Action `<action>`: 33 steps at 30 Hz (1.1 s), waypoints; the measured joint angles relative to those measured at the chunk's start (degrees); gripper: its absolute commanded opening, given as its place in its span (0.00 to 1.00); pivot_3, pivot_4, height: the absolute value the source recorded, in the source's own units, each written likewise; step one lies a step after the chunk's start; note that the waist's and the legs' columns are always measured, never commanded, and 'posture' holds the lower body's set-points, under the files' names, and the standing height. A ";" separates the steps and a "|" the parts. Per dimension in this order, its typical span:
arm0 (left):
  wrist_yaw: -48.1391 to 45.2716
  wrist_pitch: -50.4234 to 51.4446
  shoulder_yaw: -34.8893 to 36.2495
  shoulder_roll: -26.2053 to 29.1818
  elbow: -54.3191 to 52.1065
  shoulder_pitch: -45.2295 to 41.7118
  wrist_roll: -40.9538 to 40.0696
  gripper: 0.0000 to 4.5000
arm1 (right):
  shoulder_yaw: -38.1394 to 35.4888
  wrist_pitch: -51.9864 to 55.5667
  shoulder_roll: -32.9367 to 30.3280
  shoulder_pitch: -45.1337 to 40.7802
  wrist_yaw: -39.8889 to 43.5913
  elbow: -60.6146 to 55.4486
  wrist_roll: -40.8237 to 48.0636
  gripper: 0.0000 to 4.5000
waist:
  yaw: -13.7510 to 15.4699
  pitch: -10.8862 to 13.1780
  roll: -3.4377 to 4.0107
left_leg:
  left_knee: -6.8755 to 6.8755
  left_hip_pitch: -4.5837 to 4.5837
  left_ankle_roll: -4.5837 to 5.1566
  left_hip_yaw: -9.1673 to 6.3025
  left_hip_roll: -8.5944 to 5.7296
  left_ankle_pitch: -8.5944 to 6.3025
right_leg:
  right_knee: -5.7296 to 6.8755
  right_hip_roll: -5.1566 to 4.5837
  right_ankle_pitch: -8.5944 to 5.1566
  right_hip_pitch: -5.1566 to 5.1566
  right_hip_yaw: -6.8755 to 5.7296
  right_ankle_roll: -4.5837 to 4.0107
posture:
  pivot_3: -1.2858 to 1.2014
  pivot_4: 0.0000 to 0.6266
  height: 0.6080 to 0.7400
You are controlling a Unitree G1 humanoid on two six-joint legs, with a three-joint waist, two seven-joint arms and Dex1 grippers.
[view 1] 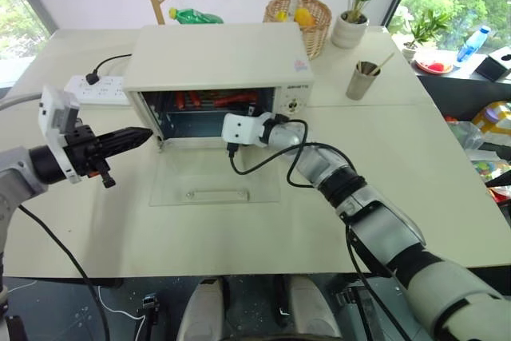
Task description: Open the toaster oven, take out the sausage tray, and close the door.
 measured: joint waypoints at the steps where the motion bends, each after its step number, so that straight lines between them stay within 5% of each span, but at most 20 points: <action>1: 0.01 -0.02 -0.06 -0.07 0.04 -0.11 0.02 0.00 | 0.00 -0.13 0.15 -0.28 -0.29 0.75 -0.27 0.60 | 0.03 0.00 0.00 | 0.00 0.00 0.00 0.00 0.00 0.00 | 0.00 0.00 0.00 0.00 0.00 0.00 | 0.52 0.24 1.00; 11: 0.37 0.02 -1.65 -0.88 0.29 -1.70 -0.01 0.00 | 2.35 -1.92 2.64 -7.28 -9.05 13.94 -7.36 0.60 | -0.15 0.00 0.00 | -0.01 0.00 -0.02 0.00 -0.02 0.01 | 0.00 0.00 0.00 -0.01 0.00 0.00 | 0.52 0.24 1.00; 14: 0.74 0.04 -1.67 -1.04 0.29 -1.76 -0.05 0.00 | 2.76 -1.88 3.76 -9.10 -11.00 16.74 -8.59 0.42 | -0.17 0.00 0.01 | -0.03 0.00 -0.02 -0.01 -0.02 0.01 | 0.00 0.00 0.00 -0.02 0.00 0.00 | 0.52 0.24 1.00; 17: 0.98 0.09 -1.67 -1.17 0.29 -1.75 -0.17 0.00 | 2.76 -1.78 4.55 -10.31 -12.37 18.35 -9.49 0.07 | -0.22 0.00 0.01 | -0.05 0.00 -0.02 -0.01 -0.01 0.01 | -0.01 0.00 0.00 -0.02 0.00 0.00 | 0.52 0.24 1.00; 33: 1.73 0.18 -1.64 -1.24 0.18 -1.57 -0.70 0.00 | 3.70 -2.92 7.42 -12.35 -13.91 21.62 -11.74 0.07 | -1.71 -0.01 -0.03 | -0.15 0.04 -0.02 -0.13 0.03 0.01 | 0.03 0.06 0.00 -0.06 0.01 -0.01 | 0.52 0.24 1.00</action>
